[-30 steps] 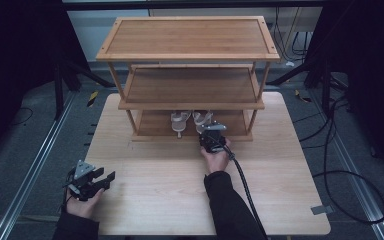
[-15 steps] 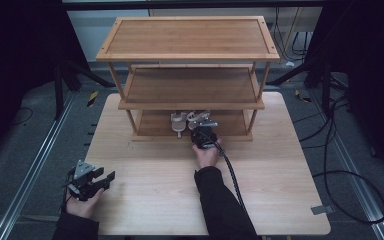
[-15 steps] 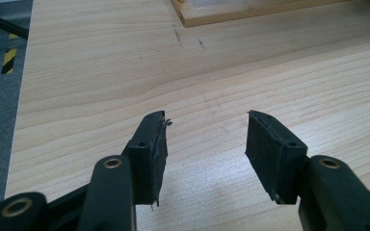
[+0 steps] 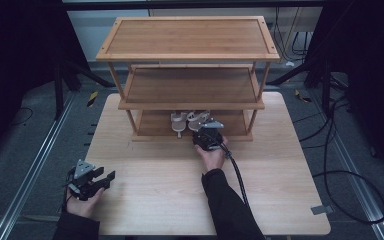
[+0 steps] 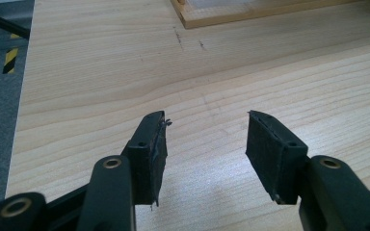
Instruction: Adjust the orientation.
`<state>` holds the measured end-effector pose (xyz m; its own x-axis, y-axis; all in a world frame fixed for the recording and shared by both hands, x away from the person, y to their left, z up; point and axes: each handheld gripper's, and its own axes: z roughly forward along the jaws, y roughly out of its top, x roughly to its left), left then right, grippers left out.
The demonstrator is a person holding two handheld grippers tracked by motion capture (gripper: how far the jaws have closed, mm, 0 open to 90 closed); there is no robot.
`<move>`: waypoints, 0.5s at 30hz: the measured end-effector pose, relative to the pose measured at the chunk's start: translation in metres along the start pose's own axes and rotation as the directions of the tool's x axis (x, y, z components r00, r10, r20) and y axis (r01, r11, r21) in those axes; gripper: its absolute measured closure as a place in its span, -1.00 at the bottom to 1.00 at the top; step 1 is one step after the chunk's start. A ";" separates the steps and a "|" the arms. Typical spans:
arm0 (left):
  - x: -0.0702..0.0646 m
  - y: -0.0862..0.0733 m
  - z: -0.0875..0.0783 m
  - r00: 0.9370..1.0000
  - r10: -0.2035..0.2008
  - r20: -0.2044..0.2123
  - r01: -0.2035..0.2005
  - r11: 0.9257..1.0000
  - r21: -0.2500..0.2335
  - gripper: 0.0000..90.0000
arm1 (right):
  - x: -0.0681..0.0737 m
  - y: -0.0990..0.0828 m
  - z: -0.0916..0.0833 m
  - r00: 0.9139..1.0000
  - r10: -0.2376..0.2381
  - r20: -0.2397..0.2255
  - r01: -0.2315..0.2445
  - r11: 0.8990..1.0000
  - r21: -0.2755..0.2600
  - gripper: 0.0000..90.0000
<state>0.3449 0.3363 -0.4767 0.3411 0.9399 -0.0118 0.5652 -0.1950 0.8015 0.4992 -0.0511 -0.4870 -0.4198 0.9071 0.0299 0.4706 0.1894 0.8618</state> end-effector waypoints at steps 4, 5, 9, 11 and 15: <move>0.001 -0.001 0.000 1.000 0.006 0.001 -0.006 1.000 0.005 0.06 | -0.002 -0.004 -0.013 0.999 -0.039 -0.035 0.040 0.998 0.039 -0.10; 0.001 -0.001 0.000 1.000 0.002 0.000 -0.002 1.000 0.005 0.06 | -0.003 -0.009 -0.024 0.997 -0.070 -0.041 0.071 0.997 0.026 -0.17; 0.003 -0.003 0.001 1.000 -0.005 0.006 0.005 1.000 0.006 0.06 | -0.008 -0.011 -0.043 0.996 -0.086 -0.037 0.086 0.996 0.021 -0.28; 0.003 -0.002 0.000 1.000 -0.007 0.010 0.007 1.000 0.000 0.05 | -0.013 -0.012 -0.055 0.996 -0.082 -0.036 0.083 0.996 0.014 -0.37; 0.000 -0.002 0.001 1.000 0.003 0.013 -0.003 1.000 0.006 0.04 | -0.025 -0.014 -0.077 0.997 -0.079 -0.022 0.079 0.997 -0.003 -0.50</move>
<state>0.3442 0.3367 -0.4787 0.3529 0.9355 -0.0174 0.5683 -0.1996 0.7983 0.4436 -0.1055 -0.4612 -0.4728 0.8808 -0.0273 0.4333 0.2593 0.8632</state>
